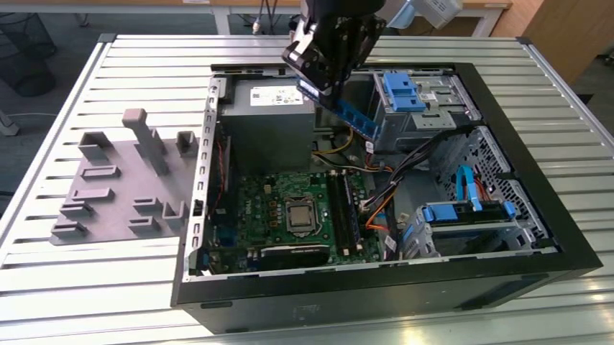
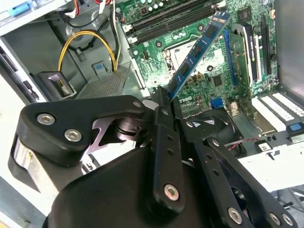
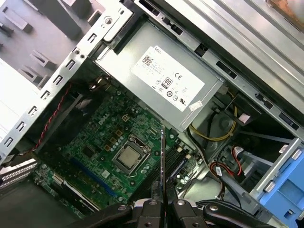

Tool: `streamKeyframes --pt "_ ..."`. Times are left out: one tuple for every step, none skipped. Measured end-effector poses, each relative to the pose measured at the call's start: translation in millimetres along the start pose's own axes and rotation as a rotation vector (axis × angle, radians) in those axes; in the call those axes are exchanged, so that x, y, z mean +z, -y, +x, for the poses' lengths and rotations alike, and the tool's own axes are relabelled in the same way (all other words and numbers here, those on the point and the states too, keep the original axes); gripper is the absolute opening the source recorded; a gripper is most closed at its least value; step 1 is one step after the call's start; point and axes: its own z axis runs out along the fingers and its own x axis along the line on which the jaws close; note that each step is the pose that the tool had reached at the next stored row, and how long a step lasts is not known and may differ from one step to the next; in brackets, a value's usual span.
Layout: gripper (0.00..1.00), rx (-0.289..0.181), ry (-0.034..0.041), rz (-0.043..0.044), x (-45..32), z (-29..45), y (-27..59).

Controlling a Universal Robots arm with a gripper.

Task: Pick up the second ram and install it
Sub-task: 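Insert the second ram into the second slot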

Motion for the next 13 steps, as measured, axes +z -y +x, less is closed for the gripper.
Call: streamKeyframes --pt "0.14 0.008 -0.0001 0.0001 0.0 0.0 0.0" --pt "0.14 0.016 -0.0001 0.0002 0.1 0.0 0.0" --pt "0.14 0.024 -0.0001 0.0003 0.1 0.0 0.0" --pt "0.14 0.032 -0.0002 0.0003 0.2 0.0 0.0" --pt "0.14 0.041 -0.0003 0.0003 0.2 0.0 0.0" --pt "0.14 0.049 -0.0003 0.0005 0.3 0.0 0.0" --pt "0.14 0.058 -0.0003 0.0005 0.3 0.0 0.0" --pt "0.14 0.066 -0.0004 0.0006 0.3 0.0 0.0" --pt "0.14 0.075 -0.0004 0.0007 0.4 0.0 0.0" --pt "0.14 0.083 -0.0005 0.0008 0.4 0.0 0.0" --pt "0.14 0.092 -0.0006 0.001 0.5 0.0 0.0" --pt "0.14 0.1 -0.0007 0.0011 0.5 0.0 0.0" --pt "0.14 0.11 -0.0008 0.0012 0.5 0.0 0.0"
